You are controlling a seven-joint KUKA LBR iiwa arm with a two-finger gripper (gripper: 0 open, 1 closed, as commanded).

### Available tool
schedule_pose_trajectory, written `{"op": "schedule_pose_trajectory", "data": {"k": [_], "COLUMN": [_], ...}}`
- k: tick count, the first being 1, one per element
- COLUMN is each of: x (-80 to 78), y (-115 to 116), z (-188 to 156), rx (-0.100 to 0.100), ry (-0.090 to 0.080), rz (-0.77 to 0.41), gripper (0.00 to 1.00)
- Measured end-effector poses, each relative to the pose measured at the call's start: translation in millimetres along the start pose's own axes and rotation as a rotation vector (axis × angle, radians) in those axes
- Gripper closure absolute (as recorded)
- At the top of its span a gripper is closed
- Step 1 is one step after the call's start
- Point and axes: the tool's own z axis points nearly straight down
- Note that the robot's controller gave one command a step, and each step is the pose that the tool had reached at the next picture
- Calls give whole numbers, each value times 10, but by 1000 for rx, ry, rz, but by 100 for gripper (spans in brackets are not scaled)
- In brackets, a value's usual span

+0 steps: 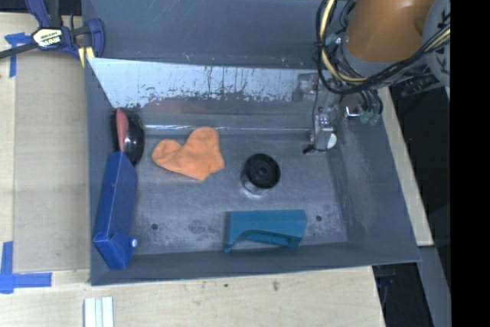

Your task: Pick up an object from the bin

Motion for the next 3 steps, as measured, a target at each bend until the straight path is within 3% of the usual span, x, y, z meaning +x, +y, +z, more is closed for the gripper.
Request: {"op": "schedule_pose_trajectory", "data": {"k": [1, 2, 3], "x": [-13, 77, 152], "y": [1, 320, 357], "z": [-53, 476, 807], "rx": [1, 1, -2], "ry": [-9, -14, -3], "rz": [-1, -9, 107], "gripper": [0, 0, 0]}}
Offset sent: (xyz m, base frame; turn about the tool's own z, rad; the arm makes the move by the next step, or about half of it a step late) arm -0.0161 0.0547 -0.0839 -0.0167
